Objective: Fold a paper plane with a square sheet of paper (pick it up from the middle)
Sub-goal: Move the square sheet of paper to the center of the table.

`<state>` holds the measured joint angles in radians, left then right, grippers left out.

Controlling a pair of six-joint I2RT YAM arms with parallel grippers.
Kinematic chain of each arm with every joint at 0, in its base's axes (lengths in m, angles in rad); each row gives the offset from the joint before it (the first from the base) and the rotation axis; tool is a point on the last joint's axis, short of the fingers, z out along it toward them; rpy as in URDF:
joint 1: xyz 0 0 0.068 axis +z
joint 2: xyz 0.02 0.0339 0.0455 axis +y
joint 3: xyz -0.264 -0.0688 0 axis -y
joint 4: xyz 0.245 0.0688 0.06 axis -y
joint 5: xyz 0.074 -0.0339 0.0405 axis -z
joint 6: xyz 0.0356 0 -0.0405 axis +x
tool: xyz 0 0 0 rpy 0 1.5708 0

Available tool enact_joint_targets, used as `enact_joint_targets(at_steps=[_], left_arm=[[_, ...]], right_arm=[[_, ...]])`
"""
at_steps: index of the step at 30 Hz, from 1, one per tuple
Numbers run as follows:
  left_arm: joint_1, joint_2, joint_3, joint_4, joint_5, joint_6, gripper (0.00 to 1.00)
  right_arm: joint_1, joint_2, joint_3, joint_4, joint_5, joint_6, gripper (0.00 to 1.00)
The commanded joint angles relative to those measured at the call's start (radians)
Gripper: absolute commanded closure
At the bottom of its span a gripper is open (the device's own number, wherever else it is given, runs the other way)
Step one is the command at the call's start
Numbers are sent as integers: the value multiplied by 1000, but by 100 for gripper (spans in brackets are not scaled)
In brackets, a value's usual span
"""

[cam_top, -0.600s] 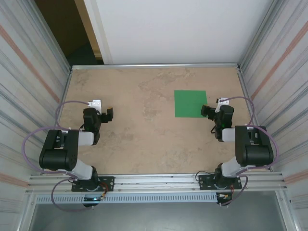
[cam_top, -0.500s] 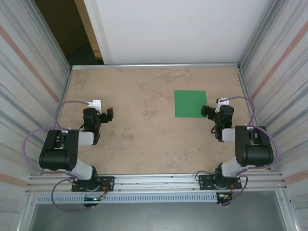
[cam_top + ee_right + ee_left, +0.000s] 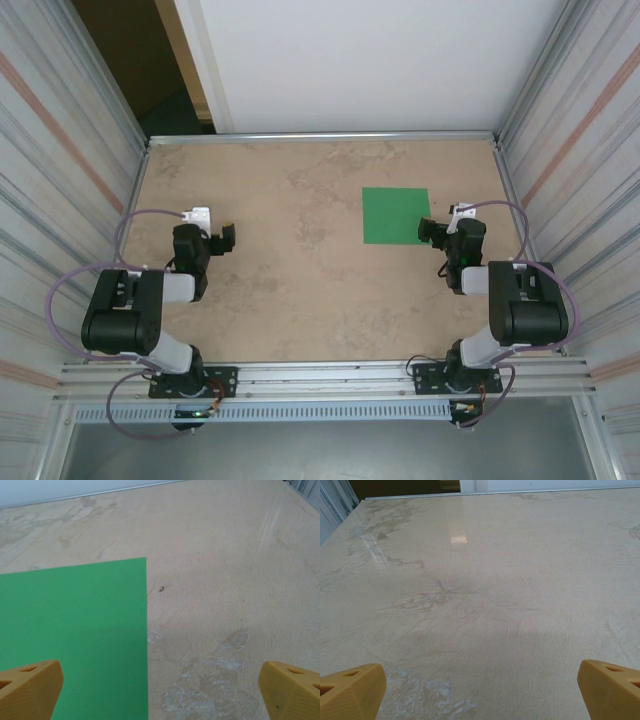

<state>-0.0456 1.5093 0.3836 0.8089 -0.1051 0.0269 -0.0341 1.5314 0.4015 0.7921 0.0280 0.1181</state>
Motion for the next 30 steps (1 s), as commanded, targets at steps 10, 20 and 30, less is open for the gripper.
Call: enact_joint_targets(at_steps=[10, 20, 30], left_arm=[[4, -22, -9, 39, -22, 8, 1], [1, -342, 146, -554, -118, -212, 1], [47, -320, 391, -840, 400, -615, 1]], right_arm=[[0, -22, 5, -17, 4, -32, 1], [100, -296, 303, -757, 138, 166, 1], [94, -39, 676, -1199, -149, 477, 1]])
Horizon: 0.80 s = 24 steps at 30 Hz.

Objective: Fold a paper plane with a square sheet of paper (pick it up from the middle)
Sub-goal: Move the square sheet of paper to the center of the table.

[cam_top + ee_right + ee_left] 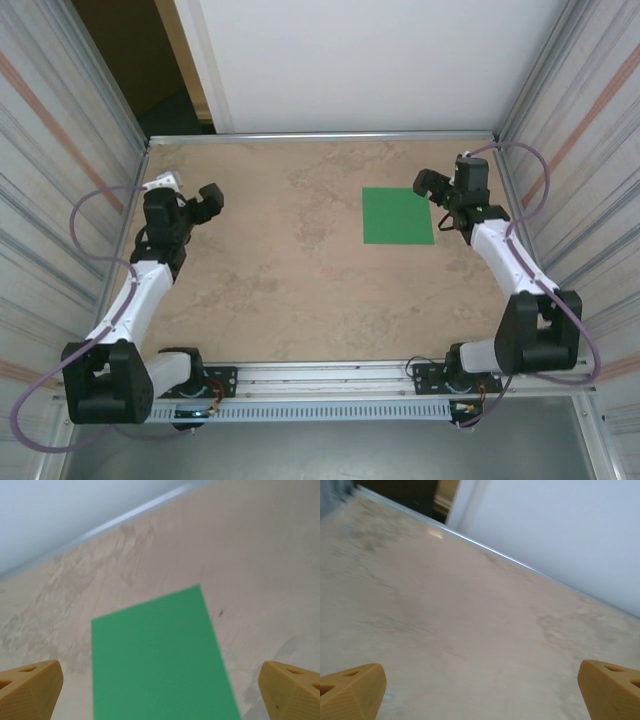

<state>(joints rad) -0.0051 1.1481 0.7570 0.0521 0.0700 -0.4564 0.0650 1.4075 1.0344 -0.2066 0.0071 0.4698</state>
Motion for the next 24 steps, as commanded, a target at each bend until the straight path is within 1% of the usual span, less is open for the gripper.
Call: enact_joint_targets(at_steps=[1, 3, 6, 9, 11, 13, 17, 19, 24], left_arm=[[7, 64, 18, -47, 287, -143, 1], [5, 112, 21, 5, 365, -174, 1], [2, 193, 41, 43, 441, -209, 1], [-4, 261, 66, 69, 494, -234, 1], [-6, 289, 86, 62, 516, -246, 1], [-12, 307, 94, 67, 515, -246, 1], [-18, 334, 106, 70, 499, -249, 1], [-22, 348, 114, 72, 501, -253, 1], [-33, 385, 140, 77, 507, -267, 1]], right_arm=[[-8, 128, 70, -208, -170, 141, 1], [-12, 205, 119, -214, -234, 155, 1], [-11, 331, 210, -242, -279, 164, 1], [-6, 421, 290, -268, -274, 186, 1], [-11, 464, 318, -252, -273, 217, 1], [-16, 515, 355, -243, -283, 237, 0], [-18, 609, 425, -257, -296, 264, 3], [-19, 647, 451, -270, -297, 271, 4], [-23, 692, 467, -294, -285, 290, 3]])
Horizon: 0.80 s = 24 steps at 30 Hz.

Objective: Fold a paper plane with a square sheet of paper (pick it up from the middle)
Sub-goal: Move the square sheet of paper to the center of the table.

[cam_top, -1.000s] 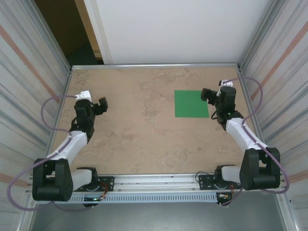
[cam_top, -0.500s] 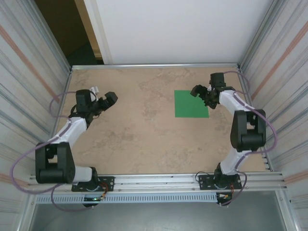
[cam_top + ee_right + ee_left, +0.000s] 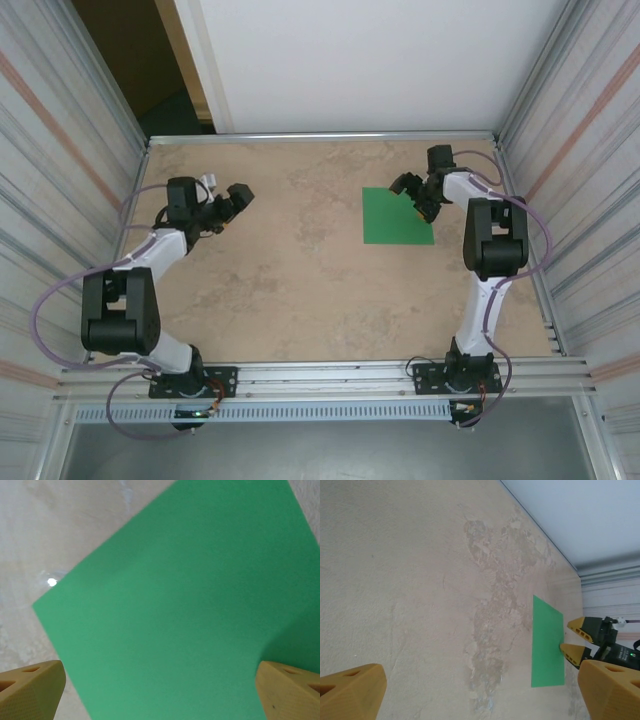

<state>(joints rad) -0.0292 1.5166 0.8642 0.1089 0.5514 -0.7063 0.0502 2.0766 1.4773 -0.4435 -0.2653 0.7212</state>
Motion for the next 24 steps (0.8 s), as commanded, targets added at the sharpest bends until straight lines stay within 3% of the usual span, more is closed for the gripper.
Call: enact_joint_targets(at_steps=[1, 8, 19, 24], left_arm=[[-11, 20, 34, 29, 27, -26, 1], [-20, 51, 18, 63, 36, -68, 1], [-67, 119, 17, 33, 47, -78, 3], [-123, 116, -1, 5, 32, -93, 6]], right_arm=[[-5, 24, 23, -70, -3, 45, 3], [76, -41, -105, -125, 77, 104, 4], [460, -169, -344, -20, 85, 457, 4], [543, -211, -380, 100, 20, 576, 7]])
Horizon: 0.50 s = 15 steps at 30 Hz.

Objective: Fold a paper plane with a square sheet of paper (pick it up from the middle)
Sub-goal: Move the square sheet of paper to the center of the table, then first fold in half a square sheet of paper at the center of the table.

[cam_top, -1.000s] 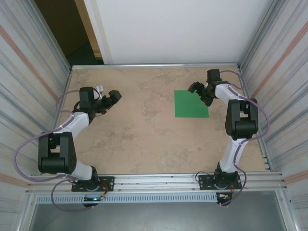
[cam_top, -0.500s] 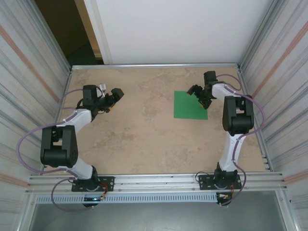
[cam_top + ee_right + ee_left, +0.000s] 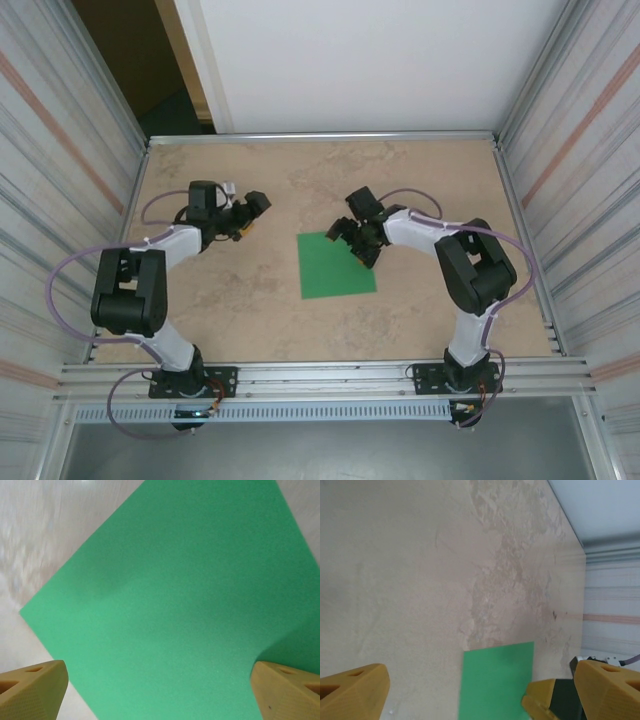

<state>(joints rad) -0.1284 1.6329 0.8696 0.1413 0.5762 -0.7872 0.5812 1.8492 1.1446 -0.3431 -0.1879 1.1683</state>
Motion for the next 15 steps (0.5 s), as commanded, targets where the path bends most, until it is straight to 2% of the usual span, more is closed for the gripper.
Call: enact_joint_targets(at_steps=[1, 3, 7, 9, 11, 13, 15], left_arm=[[-40, -5, -8, -42, 0, -19, 7], [-74, -18, -9, -77, -17, -27, 9], [-174, -63, -14, -185, -77, -40, 12], [-233, -81, -17, -225, -97, -45, 14], [-282, -84, -23, -229, -87, -62, 15], [-320, -60, -24, -207, -50, -87, 16], [-340, -26, -16, -196, -36, -99, 17]], right_arm=[[10, -7, -44, 15, -62, 115, 8], [-6, -59, -28, 34, -58, 50, 8], [-69, -122, 2, -31, -68, -188, 8], [-108, -117, -18, -47, -151, -310, 9], [-136, -86, -3, -93, -268, -439, 10], [-144, -50, 35, -198, -248, -523, 13], [-150, -37, 49, -217, -236, -547, 14]])
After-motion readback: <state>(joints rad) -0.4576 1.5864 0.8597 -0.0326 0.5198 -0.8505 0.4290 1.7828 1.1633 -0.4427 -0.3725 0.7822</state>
